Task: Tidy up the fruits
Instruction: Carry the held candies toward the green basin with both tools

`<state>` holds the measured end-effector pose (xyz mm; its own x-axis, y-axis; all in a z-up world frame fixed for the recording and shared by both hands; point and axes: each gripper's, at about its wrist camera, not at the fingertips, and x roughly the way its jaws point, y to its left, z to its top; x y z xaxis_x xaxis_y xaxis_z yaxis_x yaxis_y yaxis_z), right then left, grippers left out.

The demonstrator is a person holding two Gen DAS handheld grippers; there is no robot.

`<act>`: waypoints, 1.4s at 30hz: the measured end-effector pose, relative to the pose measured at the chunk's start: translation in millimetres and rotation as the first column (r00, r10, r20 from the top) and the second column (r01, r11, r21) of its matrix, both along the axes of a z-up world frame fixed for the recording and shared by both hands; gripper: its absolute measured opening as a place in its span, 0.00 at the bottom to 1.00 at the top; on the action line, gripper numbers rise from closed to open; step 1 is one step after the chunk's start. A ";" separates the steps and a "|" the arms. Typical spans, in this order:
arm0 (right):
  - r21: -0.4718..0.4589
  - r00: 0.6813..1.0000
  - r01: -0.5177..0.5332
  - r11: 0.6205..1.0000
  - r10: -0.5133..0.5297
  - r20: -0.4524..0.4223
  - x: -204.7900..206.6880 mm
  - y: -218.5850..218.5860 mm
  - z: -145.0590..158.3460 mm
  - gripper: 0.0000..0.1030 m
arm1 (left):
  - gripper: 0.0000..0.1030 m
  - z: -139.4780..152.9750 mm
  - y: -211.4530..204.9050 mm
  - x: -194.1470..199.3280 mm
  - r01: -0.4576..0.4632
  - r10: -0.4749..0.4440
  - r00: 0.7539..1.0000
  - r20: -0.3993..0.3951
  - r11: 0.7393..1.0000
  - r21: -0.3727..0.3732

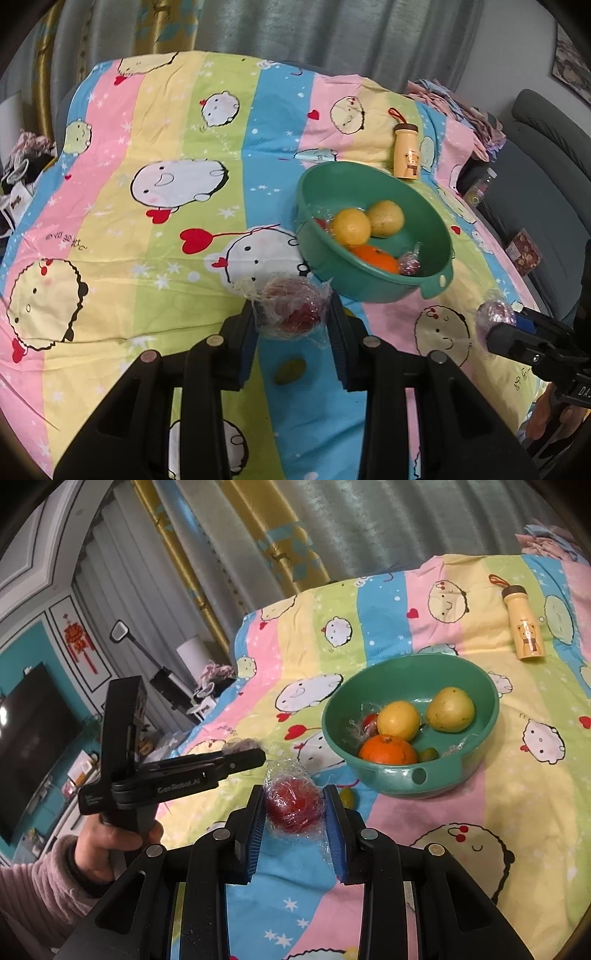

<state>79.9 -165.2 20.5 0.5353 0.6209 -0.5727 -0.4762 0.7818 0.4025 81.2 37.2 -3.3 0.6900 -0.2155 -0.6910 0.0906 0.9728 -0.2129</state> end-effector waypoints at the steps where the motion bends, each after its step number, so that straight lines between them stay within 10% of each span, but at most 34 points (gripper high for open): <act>1: 0.003 1.000 0.001 1.000 -0.001 0.002 -0.9 -1.2 1.0 0.32 | 0.34 2.3 -2.7 -0.9 0.005 -0.005 1.000 0.004 1.000 0.005; 42: -0.011 0.993 0.110 0.994 -0.109 0.048 45.7 -58.5 11.9 0.32 | 0.34 19.9 -84.8 44.4 0.131 -0.134 0.991 0.016 0.985 0.109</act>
<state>125.7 -223.8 32.3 0.6263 0.5496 -0.5529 -0.4059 0.8354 0.3706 125.6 -47.6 16.6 0.6765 -0.2313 -0.6992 0.2240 0.9690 -0.1038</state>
